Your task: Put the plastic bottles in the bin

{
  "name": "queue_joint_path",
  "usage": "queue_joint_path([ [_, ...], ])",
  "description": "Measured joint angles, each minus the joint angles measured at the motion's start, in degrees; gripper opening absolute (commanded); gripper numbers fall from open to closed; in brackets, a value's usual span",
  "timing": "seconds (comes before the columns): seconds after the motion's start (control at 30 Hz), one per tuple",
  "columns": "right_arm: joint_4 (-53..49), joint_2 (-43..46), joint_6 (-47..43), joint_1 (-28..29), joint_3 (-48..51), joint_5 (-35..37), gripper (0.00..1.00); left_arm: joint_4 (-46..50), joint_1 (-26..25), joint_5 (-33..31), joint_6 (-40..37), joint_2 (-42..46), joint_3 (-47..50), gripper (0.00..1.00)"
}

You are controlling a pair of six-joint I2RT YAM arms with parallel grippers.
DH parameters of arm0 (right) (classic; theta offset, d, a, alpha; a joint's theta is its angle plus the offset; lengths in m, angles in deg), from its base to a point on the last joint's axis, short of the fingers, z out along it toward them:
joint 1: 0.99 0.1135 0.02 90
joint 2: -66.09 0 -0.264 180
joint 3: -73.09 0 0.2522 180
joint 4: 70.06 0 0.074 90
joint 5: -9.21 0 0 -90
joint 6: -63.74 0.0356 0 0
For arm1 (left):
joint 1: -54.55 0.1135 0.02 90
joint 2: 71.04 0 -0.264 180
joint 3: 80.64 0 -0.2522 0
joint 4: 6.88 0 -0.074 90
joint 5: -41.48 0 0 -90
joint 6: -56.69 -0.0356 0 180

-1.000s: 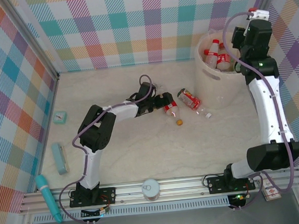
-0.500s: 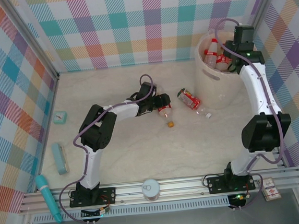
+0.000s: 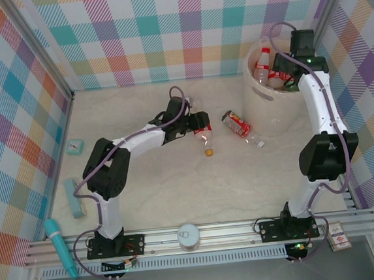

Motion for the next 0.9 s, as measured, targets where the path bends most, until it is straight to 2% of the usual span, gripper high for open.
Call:
queue_joint_path([
  [0.1, -3.0, 1.5, -0.1, 0.0, -4.1, -2.4, 0.89, -2.0, 0.3, 1.8, -1.6, 3.9, 2.0, 0.66],
  [0.23, -5.9, 7.8, 0.6, 0.3, -3.8, -7.4, 0.90, -3.5, 0.4, 5.3, -6.9, 7.7, 4.7, 0.66],
  [0.37, -7.3, 17.0, 3.0, 0.3, -0.1, -17.9, 0.90, -3.5, 0.4, 8.6, -13.6, 10.4, 6.6, 0.66],
  [0.53, -6.1, 25.6, 7.3, 3.3, 11.7, -34.8, 0.90, -3.0, 0.4, 13.3, -20.0, 12.9, 7.6, 0.67],
  [0.73, -2.7, 25.6, 12.5, 13.0, 25.2, -43.6, 0.94, -3.2, 0.4, 18.8, -23.9, 15.6, 7.6, 0.68],
  [0.9, 4.2, 24.0, 16.8, 16.1, 29.9, -47.2, 0.96, -5.0, 0.3, 23.3, -23.4, 16.8, 8.9, 0.68],
])
